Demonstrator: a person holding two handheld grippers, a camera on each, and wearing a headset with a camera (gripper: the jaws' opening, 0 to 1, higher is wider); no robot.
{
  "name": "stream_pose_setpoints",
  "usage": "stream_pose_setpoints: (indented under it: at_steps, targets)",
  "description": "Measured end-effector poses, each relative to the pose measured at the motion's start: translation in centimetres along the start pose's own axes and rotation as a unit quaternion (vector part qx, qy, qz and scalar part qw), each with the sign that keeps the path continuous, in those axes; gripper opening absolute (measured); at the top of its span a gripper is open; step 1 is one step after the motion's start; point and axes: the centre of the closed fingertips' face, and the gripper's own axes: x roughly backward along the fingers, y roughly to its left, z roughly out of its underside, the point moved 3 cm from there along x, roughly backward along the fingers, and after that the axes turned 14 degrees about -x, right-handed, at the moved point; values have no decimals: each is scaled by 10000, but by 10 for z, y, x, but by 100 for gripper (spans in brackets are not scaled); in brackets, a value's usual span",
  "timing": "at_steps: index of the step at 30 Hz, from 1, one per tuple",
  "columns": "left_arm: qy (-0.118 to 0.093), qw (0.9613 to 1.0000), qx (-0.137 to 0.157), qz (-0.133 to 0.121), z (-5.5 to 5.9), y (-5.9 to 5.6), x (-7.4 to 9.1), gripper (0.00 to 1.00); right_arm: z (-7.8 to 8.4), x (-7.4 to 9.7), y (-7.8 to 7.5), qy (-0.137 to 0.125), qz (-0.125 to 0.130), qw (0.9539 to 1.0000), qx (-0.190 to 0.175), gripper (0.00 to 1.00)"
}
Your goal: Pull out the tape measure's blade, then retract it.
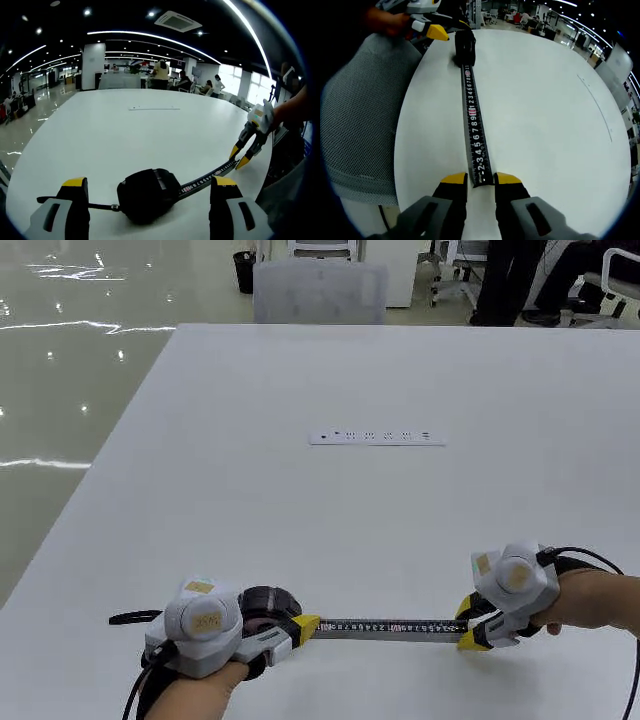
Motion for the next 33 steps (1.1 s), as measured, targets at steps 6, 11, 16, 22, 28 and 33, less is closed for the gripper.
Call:
stream_pose_setpoints:
  at_steps: [6,11,16,22,28,33]
  targets:
    - [33,10000,35,17,1,-1,-1,98,1,3,2,14,2,10000,-28,15]
    - [87,9999,104,15,3,-2,0,97,0,3,1,76,-36,9999,57,15]
    - [143,9997,192,-10,4,0,0,96,-1,2,1,168,-20,9999,2,15]
    - [117,9994,299,-121,2,4,2,87,-3,0,2,461,149,9988,14,15]
    - [160,9995,261,-123,2,-2,-1,85,-2,1,2,306,66,9995,69,14]
    - [340,9987,358,-133,12,-4,-13,82,-2,2,1,183,73,9997,-116,14]
